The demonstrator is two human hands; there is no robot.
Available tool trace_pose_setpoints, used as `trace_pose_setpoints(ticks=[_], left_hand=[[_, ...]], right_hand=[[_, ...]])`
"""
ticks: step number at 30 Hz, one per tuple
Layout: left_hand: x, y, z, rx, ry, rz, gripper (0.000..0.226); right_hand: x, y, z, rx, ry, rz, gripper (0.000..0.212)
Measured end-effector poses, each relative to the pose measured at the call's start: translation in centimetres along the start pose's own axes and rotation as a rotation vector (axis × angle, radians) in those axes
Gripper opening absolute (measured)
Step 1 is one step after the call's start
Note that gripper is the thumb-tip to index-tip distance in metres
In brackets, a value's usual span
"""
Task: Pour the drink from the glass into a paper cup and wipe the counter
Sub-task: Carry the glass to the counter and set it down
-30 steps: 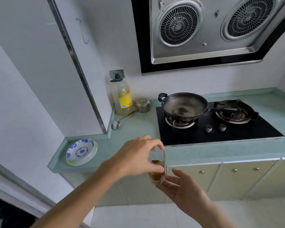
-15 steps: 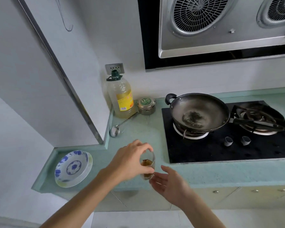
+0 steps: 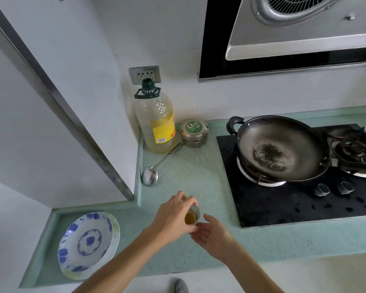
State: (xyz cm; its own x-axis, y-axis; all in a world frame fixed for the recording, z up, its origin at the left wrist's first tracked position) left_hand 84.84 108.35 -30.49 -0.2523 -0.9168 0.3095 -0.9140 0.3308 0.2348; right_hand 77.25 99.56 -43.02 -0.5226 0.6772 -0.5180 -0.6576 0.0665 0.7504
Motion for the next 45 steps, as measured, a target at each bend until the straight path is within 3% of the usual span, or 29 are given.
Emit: trace_pose_setpoints(ticks=[5, 16, 26, 30, 32, 35, 38, 42, 45], left_hand=[[-1.9, -2.8, 2.2, -0.032, 0.036, 0.043, 0.056], [-3.6, -4.0, 5.5, -0.087, 0.019, 0.138, 0.055], [-3.9, -3.9, 5.5, -0.066, -0.003, 0.148, 0.059], [-4.7, -2.2, 5.7, -0.038, 0.026, 0.116, 0.085], [-5.8, -0.6, 5.7, -0.002, 0.054, 0.058, 0.096], [-8.2, 3.2, 6.4, 0.045, 0.130, -0.087, 0.090], [-11.3, 7.8, 8.9, 0.037, 0.376, -0.268, 0.066], [-14.8, 14.6, 13.4, -0.051, 0.803, -0.559, 0.013], [-15.9, 18.9, 16.2, -0.189, 1.071, -0.806, 0.006]], right_hand=[[0.2, -2.0, 0.6, 0.076, -0.028, -0.023, 0.031], [2.4, -4.4, 0.3, 0.156, -0.024, -0.011, 0.041], [3.5, -3.7, -0.4, 0.162, -0.035, -0.060, 0.035], [4.5, -1.9, -0.7, 0.104, 0.048, -0.082, 0.037], [5.1, -0.4, -1.0, 0.055, 0.090, -0.099, 0.034], [6.8, 1.5, -1.9, 0.015, 0.096, -0.097, 0.034], [9.4, 3.1, -3.1, 0.015, 0.055, -0.058, 0.035], [13.4, 5.2, -4.2, 0.003, -0.020, -0.011, 0.033], [16.1, 6.5, -4.2, 0.001, -0.031, 0.019, 0.031]])
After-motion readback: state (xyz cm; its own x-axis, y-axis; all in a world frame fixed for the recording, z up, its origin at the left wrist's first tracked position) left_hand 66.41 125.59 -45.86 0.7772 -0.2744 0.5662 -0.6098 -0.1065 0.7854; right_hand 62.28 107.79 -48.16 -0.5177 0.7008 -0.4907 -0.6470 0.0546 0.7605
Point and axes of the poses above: each hand's wrist, its own y-axis away from the middle knuckle, its own z-axis out of the palm, x = y × z, the point moved 9 cm from there along -y, towards the middle knuckle, and after that the axes turned 14 degrees about -z, right-handed, at the moved point
